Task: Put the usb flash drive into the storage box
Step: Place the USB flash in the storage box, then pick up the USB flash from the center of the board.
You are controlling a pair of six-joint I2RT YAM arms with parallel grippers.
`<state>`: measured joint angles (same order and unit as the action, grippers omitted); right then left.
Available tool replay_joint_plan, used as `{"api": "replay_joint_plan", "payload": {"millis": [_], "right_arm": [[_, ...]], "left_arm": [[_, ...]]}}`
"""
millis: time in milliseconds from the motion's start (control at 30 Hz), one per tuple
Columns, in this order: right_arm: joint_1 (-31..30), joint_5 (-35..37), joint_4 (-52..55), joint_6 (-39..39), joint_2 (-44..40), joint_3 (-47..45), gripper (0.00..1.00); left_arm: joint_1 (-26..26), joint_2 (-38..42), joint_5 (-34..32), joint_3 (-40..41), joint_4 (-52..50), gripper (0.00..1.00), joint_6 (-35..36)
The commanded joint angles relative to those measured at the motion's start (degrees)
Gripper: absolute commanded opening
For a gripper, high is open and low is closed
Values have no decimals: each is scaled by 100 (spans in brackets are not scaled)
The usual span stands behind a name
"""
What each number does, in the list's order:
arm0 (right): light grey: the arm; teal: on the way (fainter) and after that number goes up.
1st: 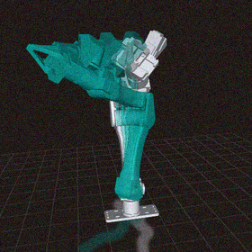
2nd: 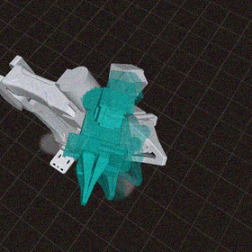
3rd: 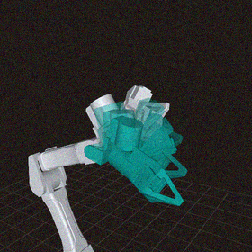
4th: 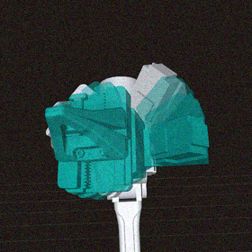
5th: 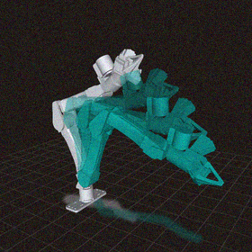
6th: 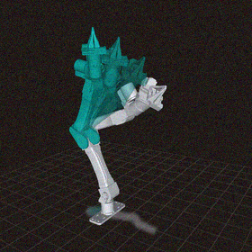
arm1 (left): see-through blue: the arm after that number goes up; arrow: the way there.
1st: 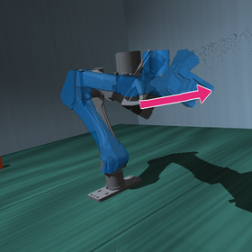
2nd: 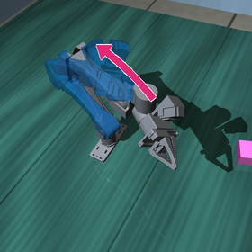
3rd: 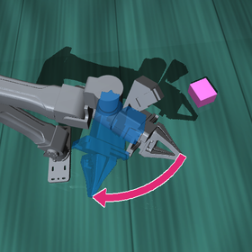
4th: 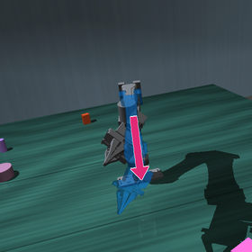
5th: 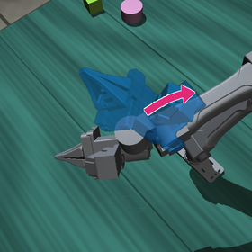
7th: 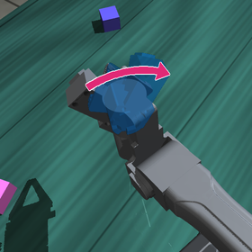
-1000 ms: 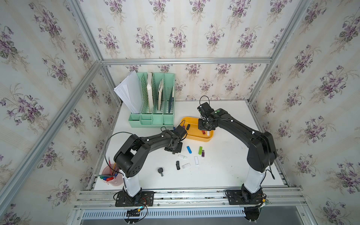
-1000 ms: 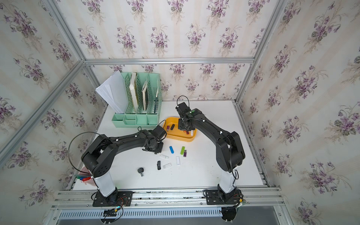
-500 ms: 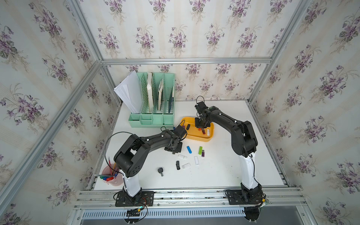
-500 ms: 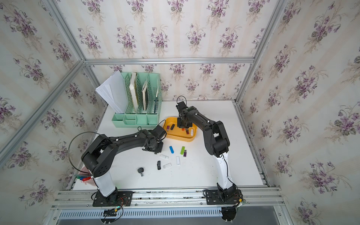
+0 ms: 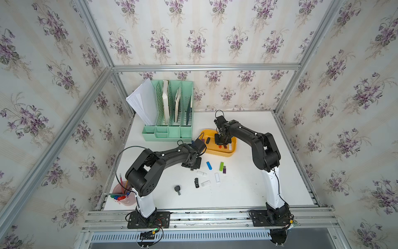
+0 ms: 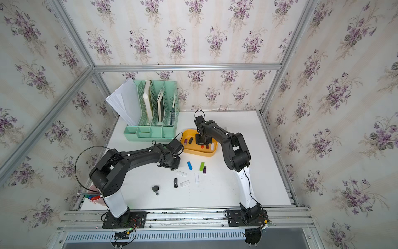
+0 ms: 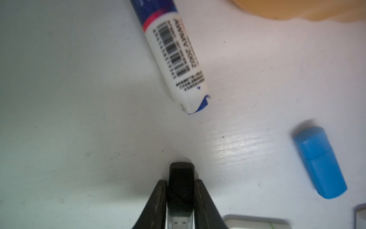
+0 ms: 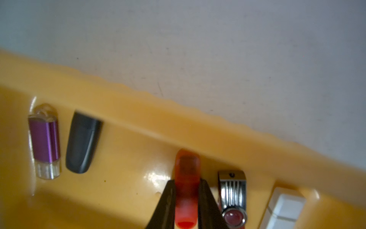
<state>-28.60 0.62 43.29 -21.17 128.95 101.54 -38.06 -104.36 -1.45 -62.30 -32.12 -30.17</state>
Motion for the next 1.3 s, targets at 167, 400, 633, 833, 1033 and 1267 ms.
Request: {"api": "replay_joint_plan", "payload": {"millis": [167, 400, 633, 833, 1033, 1267], "right_arm": [[59, 280, 88, -1, 17, -35, 5], [80, 280, 112, 7, 85, -5, 14], [73, 236, 55, -10, -283, 29, 44], [72, 286, 206, -33, -624, 195, 50], [98, 463, 358, -131, -1156, 139, 52], [399, 535, 271, -247, -1791, -549, 52]], "left_arm": [[18, -101, 40, 87, -748, 27, -44], [20, -37, 22, 83, -794, 27, -43], [18, 106, -30, 46, -965, 27, -19], [18, 407, -220, -130, -1358, 27, 80], [18, 824, -365, -669, -1926, 27, 226], [17, 906, -383, -1584, -2315, 28, 427]]}}
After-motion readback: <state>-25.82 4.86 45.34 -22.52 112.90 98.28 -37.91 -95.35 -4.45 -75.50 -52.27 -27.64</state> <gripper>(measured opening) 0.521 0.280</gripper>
